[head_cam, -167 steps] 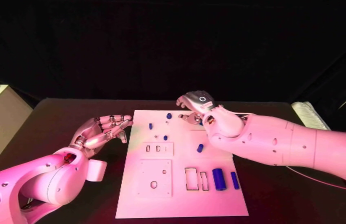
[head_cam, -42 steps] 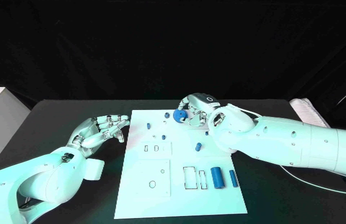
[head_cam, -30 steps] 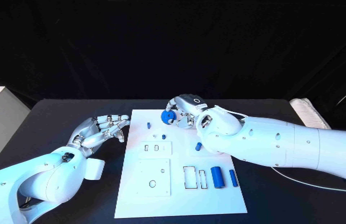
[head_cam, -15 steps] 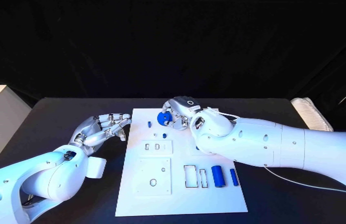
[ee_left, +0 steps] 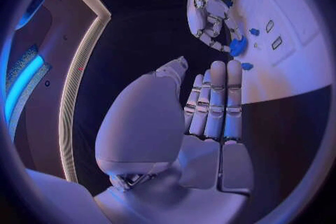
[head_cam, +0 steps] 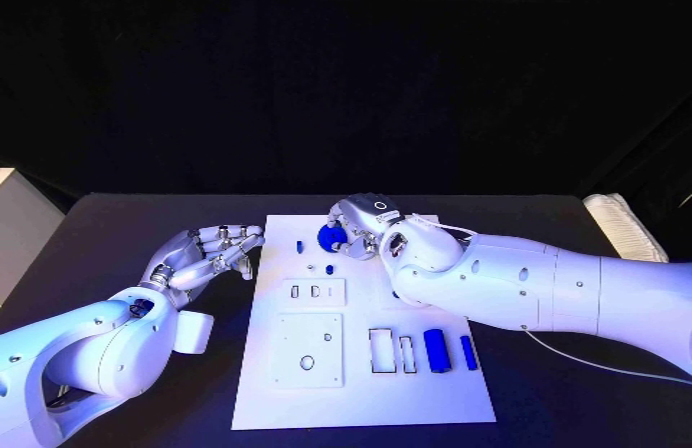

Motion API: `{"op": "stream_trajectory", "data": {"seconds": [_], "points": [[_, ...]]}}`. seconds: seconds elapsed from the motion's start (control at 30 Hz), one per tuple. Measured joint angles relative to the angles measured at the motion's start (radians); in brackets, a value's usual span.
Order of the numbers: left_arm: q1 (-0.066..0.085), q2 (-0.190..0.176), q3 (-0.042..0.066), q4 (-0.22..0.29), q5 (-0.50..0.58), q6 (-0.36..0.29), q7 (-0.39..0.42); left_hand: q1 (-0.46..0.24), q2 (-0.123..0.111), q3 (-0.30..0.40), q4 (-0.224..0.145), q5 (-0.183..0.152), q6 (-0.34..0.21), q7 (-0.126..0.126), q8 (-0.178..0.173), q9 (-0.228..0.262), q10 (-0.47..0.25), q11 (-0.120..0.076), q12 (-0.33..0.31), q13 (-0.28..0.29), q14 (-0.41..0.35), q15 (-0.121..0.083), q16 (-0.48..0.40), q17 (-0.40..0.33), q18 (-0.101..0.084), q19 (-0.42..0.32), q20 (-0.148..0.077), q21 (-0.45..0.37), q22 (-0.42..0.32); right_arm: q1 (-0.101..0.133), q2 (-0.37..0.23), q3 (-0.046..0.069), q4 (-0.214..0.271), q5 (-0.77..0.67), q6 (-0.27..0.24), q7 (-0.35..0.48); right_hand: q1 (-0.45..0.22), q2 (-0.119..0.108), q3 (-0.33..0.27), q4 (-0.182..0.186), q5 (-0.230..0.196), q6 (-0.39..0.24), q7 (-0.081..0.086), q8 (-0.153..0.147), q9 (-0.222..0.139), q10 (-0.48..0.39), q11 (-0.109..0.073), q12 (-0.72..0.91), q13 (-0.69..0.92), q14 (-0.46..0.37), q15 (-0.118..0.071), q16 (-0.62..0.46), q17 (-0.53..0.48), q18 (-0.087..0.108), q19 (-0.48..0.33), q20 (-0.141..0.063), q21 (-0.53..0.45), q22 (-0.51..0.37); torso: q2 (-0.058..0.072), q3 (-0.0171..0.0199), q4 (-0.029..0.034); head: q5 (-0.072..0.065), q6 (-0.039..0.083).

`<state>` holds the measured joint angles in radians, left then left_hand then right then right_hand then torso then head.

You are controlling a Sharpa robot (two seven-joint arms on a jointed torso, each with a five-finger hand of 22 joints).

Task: Assemble the parts on the task board

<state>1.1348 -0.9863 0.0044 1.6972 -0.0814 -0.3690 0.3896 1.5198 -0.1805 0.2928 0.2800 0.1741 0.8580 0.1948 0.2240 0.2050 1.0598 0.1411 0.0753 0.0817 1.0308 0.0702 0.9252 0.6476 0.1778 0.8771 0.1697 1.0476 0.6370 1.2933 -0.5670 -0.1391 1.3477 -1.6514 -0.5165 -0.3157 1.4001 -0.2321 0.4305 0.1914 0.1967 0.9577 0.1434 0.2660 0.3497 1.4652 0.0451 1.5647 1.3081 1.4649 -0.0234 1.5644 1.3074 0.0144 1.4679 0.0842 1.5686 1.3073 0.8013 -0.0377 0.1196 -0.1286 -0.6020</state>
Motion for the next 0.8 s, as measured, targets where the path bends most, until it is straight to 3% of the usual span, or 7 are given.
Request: {"op": "stream_trajectory", "data": {"seconds": [0.43, 0.6, 0.63, 0.8], "points": [[0.0, 0.0, 0.0, 0.0, 0.0, 0.0, -0.002, 0.0, 0.0, 0.0, 0.0, 0.0, -0.004, 0.004, 0.0, 0.001, 0.0, 0.0, 0.0, 0.0, 0.0, 0.0, 0.0, 0.0, 0.0, 0.0, 0.0, 0.004, 0.0, 0.0, 0.013, -0.001, -0.017, -0.01, 0.011, 0.0, -0.027, -0.008, 0.0, 0.0, 0.003, 0.018, 0.0, -0.001, -0.002, 0.0, 0.0, 0.0, 0.0, 0.0, 0.0, 0.0, 0.0, 0.0, 0.0, 0.0, 0.0, 0.001, -0.001, -0.0005, 0.0004, -0.001, -0.001], [0.0, 0.0, 0.0, 0.0, 0.0, 0.0, -0.003, 0.0, 0.0, 0.0, 0.0, 0.0, -0.004, 0.004, 0.0, 0.001, 0.0, 0.0, 0.0, 0.0, 0.0, 0.0, 0.0, 0.0, 0.0, 0.0, 0.0, 0.004, 0.0, 0.0, 0.016, -0.001, -0.021, -0.01, 0.011, 0.001, -0.051, -0.021, -0.016, 0.016, 0.004, 0.029, -0.005, -0.033, -0.015, 0.002, 0.004, 0.0, 0.0, 0.0, 0.0, 0.0, 0.0, 0.0, 0.0, 0.0, 0.0, 0.001, -0.001, -0.0004, 0.0003, -0.001, -0.001], [0.0, 0.0, 0.0, 0.0, 0.0, 0.0, -0.003, 0.0, 0.0, 0.0, 0.0, 0.0, -0.004, 0.004, 0.0, 0.001, 0.0, 0.0, 0.0, 0.0, 0.0, 0.0, 0.0, 0.0, 0.0, 0.0, 0.0, 0.004, 0.0, 0.0, 0.016, -0.001, -0.021, -0.009, 0.012, 0.002, -0.064, -0.023, -0.037, 0.022, 0.009, 0.01, -0.005, -0.047, -0.019, 0.001, 0.012, 0.0, 0.0, 0.002, 0.002, 0.0, 0.0, 0.0, 0.0, 0.0, 0.0, 0.001, -0.001, -0.0005, 0.0001, 0.0, -0.001], [0.0, -0.001, 0.0, 0.0, -0.001, 0.0, -0.005, 0.0, 0.0, 0.0, 0.0, 0.0, -0.004, 0.004, 0.0, 0.001, 0.0, 0.0, 0.0, 0.0, 0.0, 0.0, 0.0, 0.0, 0.0, 0.0, 0.0, 0.004, 0.0, 0.0, 0.017, -0.002, -0.024, 0.001, 0.019, 0.006, -0.093, -0.012, -0.132, 0.054, 0.013, -0.021, 0.005, -0.082, -0.036, 0.002, 0.017, 0.0, 0.0, 0.002, 0.013, 0.0, 0.0, 0.0, -0.001, 0.009, 0.0, 0.001, -0.001, -0.0005, 0.0, 0.0, -0.001]]}}
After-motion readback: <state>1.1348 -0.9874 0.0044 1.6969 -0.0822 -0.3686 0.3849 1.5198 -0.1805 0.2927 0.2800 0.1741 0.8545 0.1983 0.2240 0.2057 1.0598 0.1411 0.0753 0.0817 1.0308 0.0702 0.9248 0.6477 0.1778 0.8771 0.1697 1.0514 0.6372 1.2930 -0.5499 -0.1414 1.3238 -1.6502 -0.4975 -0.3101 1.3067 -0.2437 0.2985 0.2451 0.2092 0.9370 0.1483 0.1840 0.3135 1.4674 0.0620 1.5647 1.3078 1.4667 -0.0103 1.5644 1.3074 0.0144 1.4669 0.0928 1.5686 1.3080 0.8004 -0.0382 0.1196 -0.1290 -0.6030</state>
